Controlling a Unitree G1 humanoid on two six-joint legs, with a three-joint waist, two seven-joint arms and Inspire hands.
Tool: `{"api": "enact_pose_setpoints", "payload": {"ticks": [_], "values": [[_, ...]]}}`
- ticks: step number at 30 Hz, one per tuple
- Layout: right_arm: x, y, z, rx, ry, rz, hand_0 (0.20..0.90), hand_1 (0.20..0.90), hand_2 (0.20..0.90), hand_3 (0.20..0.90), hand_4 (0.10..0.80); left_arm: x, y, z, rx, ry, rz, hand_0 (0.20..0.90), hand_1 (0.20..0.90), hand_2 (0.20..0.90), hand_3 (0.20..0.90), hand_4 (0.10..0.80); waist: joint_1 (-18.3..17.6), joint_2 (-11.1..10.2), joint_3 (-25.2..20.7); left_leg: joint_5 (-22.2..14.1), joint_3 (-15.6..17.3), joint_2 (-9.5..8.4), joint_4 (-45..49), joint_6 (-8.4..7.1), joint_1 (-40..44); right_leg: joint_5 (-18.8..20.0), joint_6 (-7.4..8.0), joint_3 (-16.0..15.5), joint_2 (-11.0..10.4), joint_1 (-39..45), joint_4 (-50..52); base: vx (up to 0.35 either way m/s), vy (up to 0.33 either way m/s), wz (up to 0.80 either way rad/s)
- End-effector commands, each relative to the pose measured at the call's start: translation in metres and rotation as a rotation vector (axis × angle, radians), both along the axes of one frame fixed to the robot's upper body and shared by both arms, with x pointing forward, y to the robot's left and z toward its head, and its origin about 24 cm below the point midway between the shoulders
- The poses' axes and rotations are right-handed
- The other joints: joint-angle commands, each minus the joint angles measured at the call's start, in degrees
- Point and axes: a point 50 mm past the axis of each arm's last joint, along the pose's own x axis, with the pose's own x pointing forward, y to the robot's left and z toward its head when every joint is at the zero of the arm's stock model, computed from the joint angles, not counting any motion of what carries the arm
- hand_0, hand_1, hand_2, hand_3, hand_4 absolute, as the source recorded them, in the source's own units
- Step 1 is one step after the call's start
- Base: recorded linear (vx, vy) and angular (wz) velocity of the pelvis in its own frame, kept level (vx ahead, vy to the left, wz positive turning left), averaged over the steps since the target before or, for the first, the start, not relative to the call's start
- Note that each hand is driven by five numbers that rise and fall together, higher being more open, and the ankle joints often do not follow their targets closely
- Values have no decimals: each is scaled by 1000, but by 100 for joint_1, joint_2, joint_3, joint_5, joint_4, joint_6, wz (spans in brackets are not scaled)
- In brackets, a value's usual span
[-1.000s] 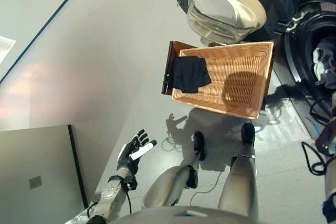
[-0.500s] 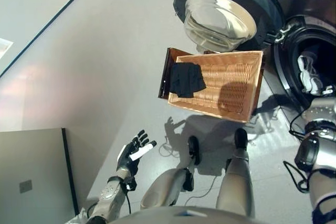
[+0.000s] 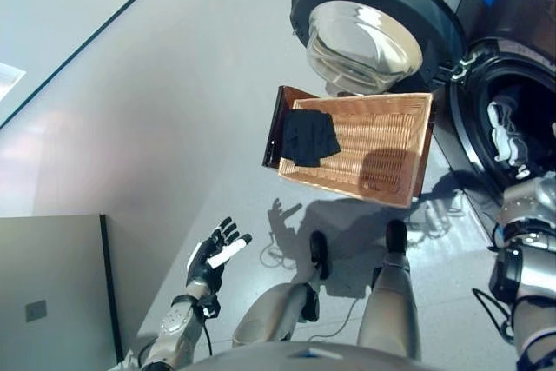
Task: Pick up the clothes and place them into the washing machine
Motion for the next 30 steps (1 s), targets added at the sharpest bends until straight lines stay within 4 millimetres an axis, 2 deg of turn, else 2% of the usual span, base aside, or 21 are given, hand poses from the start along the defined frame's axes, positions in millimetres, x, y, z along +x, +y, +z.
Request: {"api": "enact_pose_setpoints", "payload": {"ticks": [1,8,14,16,20,27,30], "values": [[11,1,28,-313,173,121,900,900,900,900,800,-9,31,4,91,-39,72,900,900,900,900,800,84,-447,-505,28,53,-195,-50,-489,-93,219,-177,-287,152,724,-1084,-56,31,-11],[15,11,10,-380,355,189,900,900,900,900,800,-9,36,11,98,-75,76,900,900,900,900,800,64,-343,-416,41,118,-234,-50,-441,-209,297,-167,-153,144,504,-985,-21,25,-9],[14,9,13,-416,378,184,900,900,900,900,800,-11,38,10,105,-67,78,900,900,900,900,800,67,-355,-493,27,123,-247,-50,-424,-220,298,-162,-119,137,489,-977,1,2,-1],[19,14,20,-515,418,206,900,900,900,900,800,-12,39,10,105,-66,83,900,900,900,900,800,53,-360,-491,25,120,-253,-50,-423,-207,298,-160,-113,135,488,-960,0,0,0],[23,22,25,-793,618,259,900,900,900,900,800,-11,41,12,113,-80,88,900,900,900,900,800,42,-370,-510,24,99,-265,-50,-408,-210,309,-159,-106,137,470,-937,0,0,0],[32,35,16,-890,720,315,900,900,900,900,800,-5,40,17,112,-113,94,900,900,900,900,800,81,-384,-524,32,81,-272,-50,-398,-210,326,-160,-113,127,469,-930,0,0,0],[40,49,8,-954,777,383,900,900,900,900,800,-2,38,17,115,-114,94,900,900,900,900,800,90,-392,-526,31,81,-279,-50,-391,-204,335,-163,-108,136,473,-940,0,0,0]]}}
